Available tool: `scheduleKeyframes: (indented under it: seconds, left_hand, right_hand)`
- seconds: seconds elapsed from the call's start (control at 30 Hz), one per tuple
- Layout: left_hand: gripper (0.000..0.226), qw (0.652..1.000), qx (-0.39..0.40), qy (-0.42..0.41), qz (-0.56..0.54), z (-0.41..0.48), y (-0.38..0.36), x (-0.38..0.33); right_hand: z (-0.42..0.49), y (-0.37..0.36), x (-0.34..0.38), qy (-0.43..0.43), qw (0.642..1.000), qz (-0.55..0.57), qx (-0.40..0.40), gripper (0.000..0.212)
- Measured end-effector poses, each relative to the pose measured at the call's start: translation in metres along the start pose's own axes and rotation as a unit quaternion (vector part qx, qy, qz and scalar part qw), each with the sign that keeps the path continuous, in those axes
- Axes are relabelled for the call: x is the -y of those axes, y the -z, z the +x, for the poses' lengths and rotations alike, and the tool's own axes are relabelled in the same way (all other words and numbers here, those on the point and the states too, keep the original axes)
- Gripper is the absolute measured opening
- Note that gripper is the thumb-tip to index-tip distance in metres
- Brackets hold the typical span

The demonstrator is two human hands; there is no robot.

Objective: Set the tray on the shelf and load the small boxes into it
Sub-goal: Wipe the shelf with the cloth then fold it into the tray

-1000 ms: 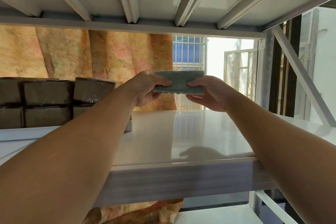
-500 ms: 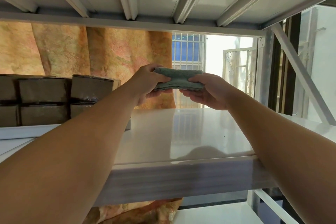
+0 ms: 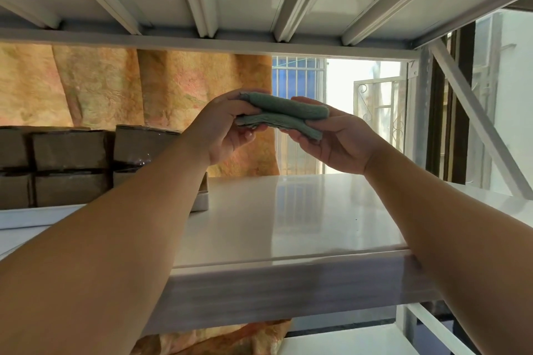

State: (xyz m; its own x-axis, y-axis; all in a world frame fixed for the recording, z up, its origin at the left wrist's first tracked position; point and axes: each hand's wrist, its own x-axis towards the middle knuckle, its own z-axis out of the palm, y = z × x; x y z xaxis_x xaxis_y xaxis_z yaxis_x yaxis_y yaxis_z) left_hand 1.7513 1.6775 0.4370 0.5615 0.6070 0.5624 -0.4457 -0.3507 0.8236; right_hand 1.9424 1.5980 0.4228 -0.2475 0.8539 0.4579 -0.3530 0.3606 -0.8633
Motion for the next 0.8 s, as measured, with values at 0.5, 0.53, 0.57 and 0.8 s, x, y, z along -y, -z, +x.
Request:
scheduleKeyframes:
  seconds: [0.5, 0.53, 0.57, 0.8]
  left_hand:
    - [0.054, 1.0, -0.018, -0.001, -0.018, 0.0026, 0.0049, 0.0037]
    - [0.055, 1.0, -0.022, -0.002, -0.018, 0.0027, 0.0055, 0.0042]
    - [0.055, 1.0, -0.024, -0.003, -0.017, 0.0026, 0.0058, 0.0046]
    - [0.051, 1.0, -0.022, 0.014, 0.01, 0.0008, 0.0063, 0.008]
  right_hand:
    - [0.0009, 0.0052, 0.0, -0.022, 1.0, -0.019, 0.01, 0.03]
    - [0.0014, 0.0058, 0.0001, -0.024, 1.0, -0.019, 0.006, 0.024]
    - [0.0021, 0.0058, 0.0, -0.026, 0.999, -0.022, 0.0, 0.019]
    - [0.0025, 0.0051, -0.0022, -0.016, 0.994, -0.086, -0.073, 0.024]
